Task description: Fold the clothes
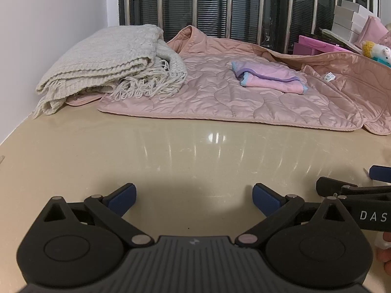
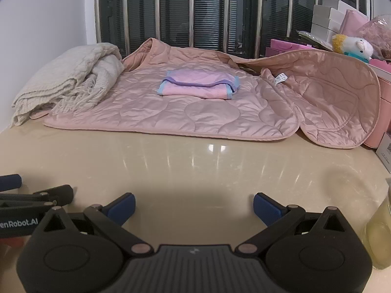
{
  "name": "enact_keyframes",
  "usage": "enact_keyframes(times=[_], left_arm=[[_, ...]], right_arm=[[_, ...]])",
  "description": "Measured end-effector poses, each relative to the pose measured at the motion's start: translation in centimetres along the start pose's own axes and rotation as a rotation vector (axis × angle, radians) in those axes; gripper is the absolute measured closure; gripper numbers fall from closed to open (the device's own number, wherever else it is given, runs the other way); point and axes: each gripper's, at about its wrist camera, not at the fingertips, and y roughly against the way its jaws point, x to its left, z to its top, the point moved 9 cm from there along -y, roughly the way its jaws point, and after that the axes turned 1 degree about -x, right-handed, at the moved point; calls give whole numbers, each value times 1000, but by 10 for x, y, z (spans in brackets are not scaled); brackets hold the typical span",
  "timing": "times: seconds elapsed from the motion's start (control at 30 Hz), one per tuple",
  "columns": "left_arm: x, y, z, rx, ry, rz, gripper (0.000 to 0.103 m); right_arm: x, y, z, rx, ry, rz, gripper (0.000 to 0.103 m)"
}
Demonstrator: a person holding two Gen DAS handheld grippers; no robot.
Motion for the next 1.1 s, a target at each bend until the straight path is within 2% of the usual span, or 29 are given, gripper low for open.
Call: enact_keyframes(times=[1.1], left_arm=[[0,1,0,0,9,2,1]], right_arm=[[0,1,-1,-2,4,4,0]])
